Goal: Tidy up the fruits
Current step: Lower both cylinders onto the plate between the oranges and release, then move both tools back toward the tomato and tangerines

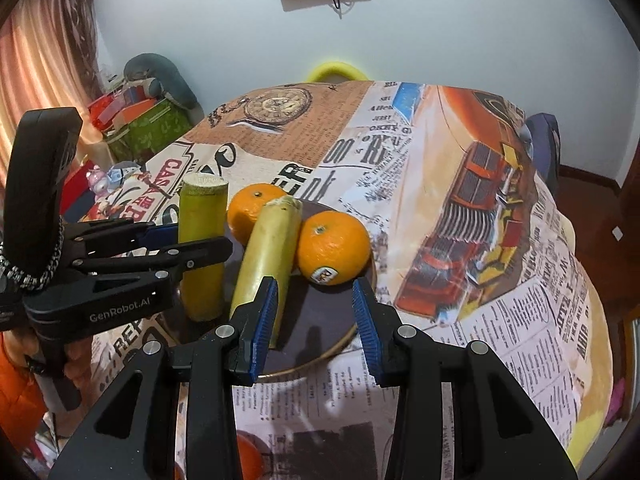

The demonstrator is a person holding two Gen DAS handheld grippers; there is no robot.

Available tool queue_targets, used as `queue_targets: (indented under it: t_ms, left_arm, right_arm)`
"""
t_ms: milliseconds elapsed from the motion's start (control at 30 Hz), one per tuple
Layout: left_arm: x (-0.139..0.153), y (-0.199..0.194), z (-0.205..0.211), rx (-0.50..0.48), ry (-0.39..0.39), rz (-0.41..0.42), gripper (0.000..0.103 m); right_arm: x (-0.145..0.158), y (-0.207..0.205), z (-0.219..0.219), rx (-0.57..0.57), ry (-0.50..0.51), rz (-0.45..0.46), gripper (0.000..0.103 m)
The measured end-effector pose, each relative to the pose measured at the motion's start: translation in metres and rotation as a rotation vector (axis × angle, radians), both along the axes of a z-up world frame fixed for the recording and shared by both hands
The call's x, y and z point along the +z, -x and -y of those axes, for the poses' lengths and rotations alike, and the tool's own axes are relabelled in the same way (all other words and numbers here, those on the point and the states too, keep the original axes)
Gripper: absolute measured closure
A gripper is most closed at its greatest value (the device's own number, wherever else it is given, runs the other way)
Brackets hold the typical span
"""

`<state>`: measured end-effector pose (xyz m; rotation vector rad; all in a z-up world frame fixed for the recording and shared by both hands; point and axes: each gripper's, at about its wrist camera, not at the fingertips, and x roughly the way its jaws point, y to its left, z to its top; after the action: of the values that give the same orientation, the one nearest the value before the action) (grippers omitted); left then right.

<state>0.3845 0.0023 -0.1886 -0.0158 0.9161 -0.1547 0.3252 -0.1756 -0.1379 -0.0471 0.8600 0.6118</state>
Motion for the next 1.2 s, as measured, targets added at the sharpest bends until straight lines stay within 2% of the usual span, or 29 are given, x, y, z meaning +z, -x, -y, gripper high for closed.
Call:
queue_targets:
  t_ms: [167, 367, 567, 767, 900, 1067, 1133, 1200]
  left_arm:
    - [0.004, 0.000, 0.006, -0.007, -0.016, 0.025, 0.069]
    - [0.010, 0.008, 0.004, 0.000, 0.014, 0.026, 0.069]
    - [0.021, 0.032, 0.002, 0.012, 0.029, 0.034, 0.069]
    - [0.044, 0.066, 0.002, 0.010, 0.025, 0.068, 0.068]
    - [0.059, 0.090, 0.000, 0.015, 0.014, 0.097, 0.061]
    - [0.073, 0.117, -0.002, 0.022, 0.012, 0.116, 0.060]
    - [0.076, 0.127, -0.004, 0.027, 0.016, 0.122, 0.054]
    - [0.078, 0.136, -0.005, 0.034, 0.016, 0.127, 0.050]
  right_arm:
    - [-0.003, -0.001, 0.004, -0.005, -0.004, -0.009, 0.067]
    - [-0.001, 0.007, 0.005, -0.001, 0.000, -0.012, 0.067]
    - [0.014, 0.023, 0.005, -0.001, 0.003, 0.011, 0.067]
    - [0.036, 0.047, 0.002, 0.010, 0.014, 0.056, 0.066]
    - [0.047, 0.066, 0.001, 0.017, 0.024, 0.084, 0.062]
    - [0.055, 0.090, 0.000, 0.025, 0.036, 0.098, 0.062]
    - [0.056, 0.098, 0.001, 0.027, 0.039, 0.098, 0.061]
    - [0.057, 0.105, 0.001, 0.027, 0.042, 0.099, 0.055]
